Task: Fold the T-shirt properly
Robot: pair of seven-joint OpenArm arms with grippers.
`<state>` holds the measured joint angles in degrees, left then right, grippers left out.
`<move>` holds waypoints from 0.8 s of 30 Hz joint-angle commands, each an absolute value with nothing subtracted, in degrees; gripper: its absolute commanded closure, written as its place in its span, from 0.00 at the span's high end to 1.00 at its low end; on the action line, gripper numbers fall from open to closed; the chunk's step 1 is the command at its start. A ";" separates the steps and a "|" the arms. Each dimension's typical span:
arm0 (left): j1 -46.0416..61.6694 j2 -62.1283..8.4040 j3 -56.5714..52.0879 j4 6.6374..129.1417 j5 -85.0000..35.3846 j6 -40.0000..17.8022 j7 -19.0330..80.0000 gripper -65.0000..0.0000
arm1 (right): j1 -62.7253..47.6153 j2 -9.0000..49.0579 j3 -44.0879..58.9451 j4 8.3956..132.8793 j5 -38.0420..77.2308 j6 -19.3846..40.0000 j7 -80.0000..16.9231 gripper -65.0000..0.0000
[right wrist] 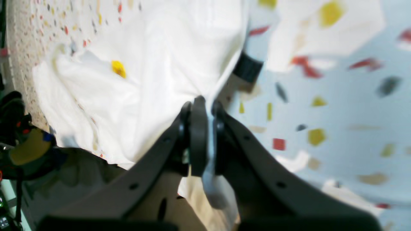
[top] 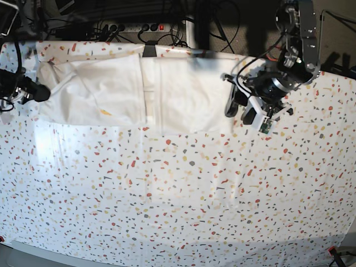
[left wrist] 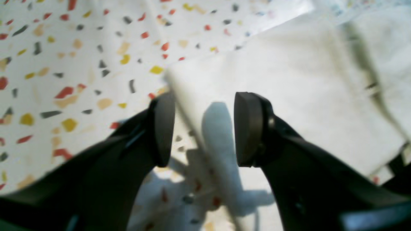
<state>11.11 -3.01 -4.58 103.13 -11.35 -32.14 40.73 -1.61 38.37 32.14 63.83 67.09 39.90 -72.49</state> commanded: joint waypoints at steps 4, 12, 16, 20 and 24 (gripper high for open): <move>11.33 -3.07 -4.84 103.94 -11.35 -32.56 39.33 0.45 | -0.99 40.60 33.10 67.85 73.08 40.00 -73.95 0.00; 14.20 -3.07 -4.84 100.62 -4.38 -32.53 35.14 0.45 | -1.87 31.53 33.08 85.52 78.63 40.00 -80.00 0.00; 14.28 -3.55 -4.84 94.72 -1.48 -32.53 31.88 0.45 | -2.09 23.07 32.99 96.42 78.22 40.00 -80.00 0.00; 14.24 -3.68 -4.64 90.61 -1.50 -32.58 28.12 0.45 | -2.13 16.49 32.45 104.18 78.00 40.00 -80.00 0.00; 14.28 -3.70 -2.94 89.34 -1.50 -32.60 28.25 0.45 | -2.11 10.79 29.63 106.63 74.54 40.00 -80.00 0.00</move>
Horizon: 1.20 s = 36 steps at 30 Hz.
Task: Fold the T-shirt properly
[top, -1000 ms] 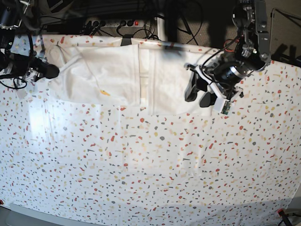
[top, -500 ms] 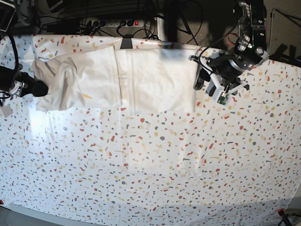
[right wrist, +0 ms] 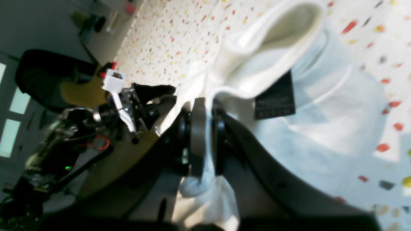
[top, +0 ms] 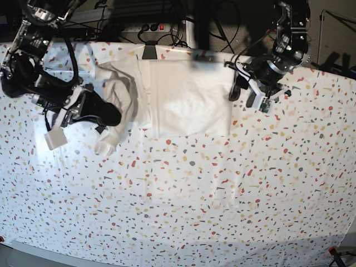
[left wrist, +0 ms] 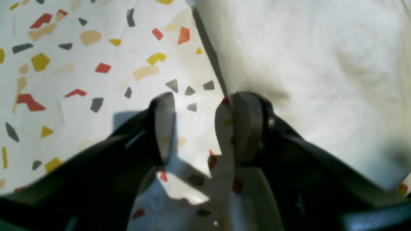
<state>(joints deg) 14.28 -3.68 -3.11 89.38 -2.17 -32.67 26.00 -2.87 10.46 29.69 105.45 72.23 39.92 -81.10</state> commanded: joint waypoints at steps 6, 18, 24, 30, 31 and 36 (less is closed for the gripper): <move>14.28 -3.68 3.05 89.32 -1.48 -32.60 28.64 0.45 | -2.07 3.36 19.90 106.67 67.75 40.00 -77.32 0.00; 14.28 -3.68 4.97 89.32 -1.50 -32.60 29.06 0.45 | -2.07 -5.87 1.89 105.62 45.17 40.00 -66.61 0.00; 14.26 -3.70 4.97 89.36 -1.50 -32.56 29.04 0.45 | -2.07 -6.98 -2.57 104.57 38.79 40.00 -64.66 0.00; 14.28 -4.34 4.91 92.47 -1.48 -32.56 29.50 0.45 | -2.07 -6.98 -3.07 104.57 40.42 40.00 -64.60 0.44; 14.26 -4.69 4.93 93.65 -1.48 -32.53 30.04 0.45 | -2.07 -6.98 -3.07 104.60 41.43 40.00 -64.77 0.45; 14.28 -7.27 3.46 100.71 1.45 -30.30 32.18 0.45 | -1.85 -6.98 -3.01 104.68 45.67 40.00 -65.36 0.45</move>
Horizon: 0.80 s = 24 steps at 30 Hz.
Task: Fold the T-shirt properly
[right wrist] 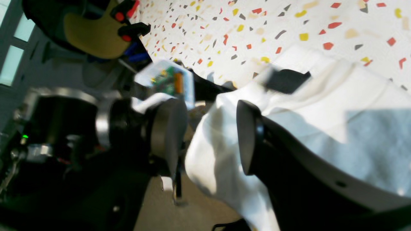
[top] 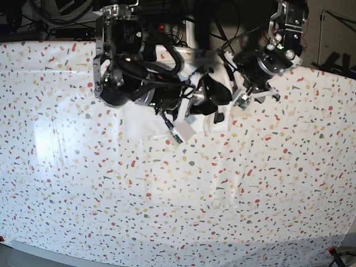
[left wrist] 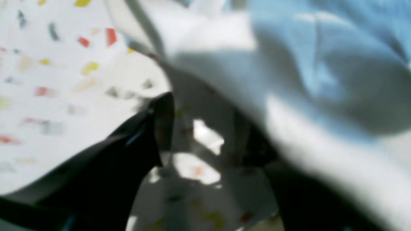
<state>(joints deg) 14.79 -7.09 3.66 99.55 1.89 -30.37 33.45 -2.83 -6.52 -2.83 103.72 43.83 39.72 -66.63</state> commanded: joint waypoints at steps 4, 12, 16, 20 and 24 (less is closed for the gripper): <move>14.28 -10.81 -0.69 104.92 3.55 -25.89 33.23 0.45 | -1.19 -6.96 -2.70 105.84 46.02 40.00 -65.39 0.45; 14.61 -13.21 -8.29 114.83 -14.66 -25.04 42.76 0.45 | 1.78 -3.38 3.18 107.83 42.24 40.00 -64.66 0.45; 17.02 -13.17 -7.35 117.32 -31.66 -28.03 45.36 0.42 | 1.89 0.97 6.22 107.81 38.39 40.00 -62.02 0.35; 20.62 -13.15 -3.49 117.43 -37.12 -29.21 45.15 0.27 | 1.87 5.91 7.99 107.39 35.62 40.00 -61.25 0.04; 23.86 -13.04 3.84 117.40 -36.21 -29.21 44.03 0.21 | 1.89 9.15 7.86 104.12 31.18 40.00 -56.84 0.00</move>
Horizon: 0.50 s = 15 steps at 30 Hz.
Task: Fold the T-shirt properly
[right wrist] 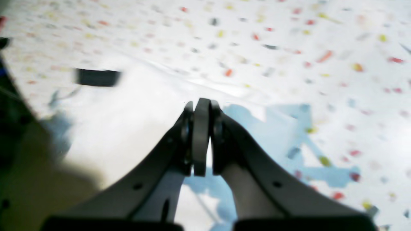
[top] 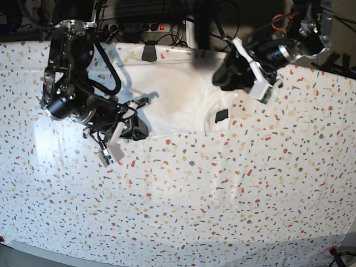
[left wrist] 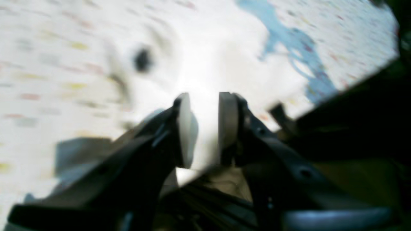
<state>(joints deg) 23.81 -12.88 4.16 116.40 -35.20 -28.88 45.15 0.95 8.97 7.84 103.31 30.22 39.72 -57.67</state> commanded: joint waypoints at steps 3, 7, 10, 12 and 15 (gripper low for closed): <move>25.91 -13.06 9.76 117.36 -30.02 -28.80 39.09 0.21 | 2.48 9.87 7.86 100.31 29.76 40.00 -55.11 0.00; 27.94 -13.06 15.94 115.20 -24.12 -23.51 29.39 0.21 | 4.23 10.63 7.86 95.64 29.06 40.00 -54.41 0.00; 27.38 -13.06 18.72 109.75 -21.50 -21.08 25.10 0.21 | 4.95 10.68 7.86 92.99 26.63 40.00 -52.66 0.00; 26.06 -12.32 19.59 105.23 -21.02 -20.95 23.88 0.21 | 4.89 10.66 7.86 91.42 26.06 40.00 -51.72 0.00; 23.44 -9.98 19.55 98.30 -21.02 -20.95 23.94 0.21 | 4.89 10.83 7.86 89.41 24.12 40.00 -50.87 0.00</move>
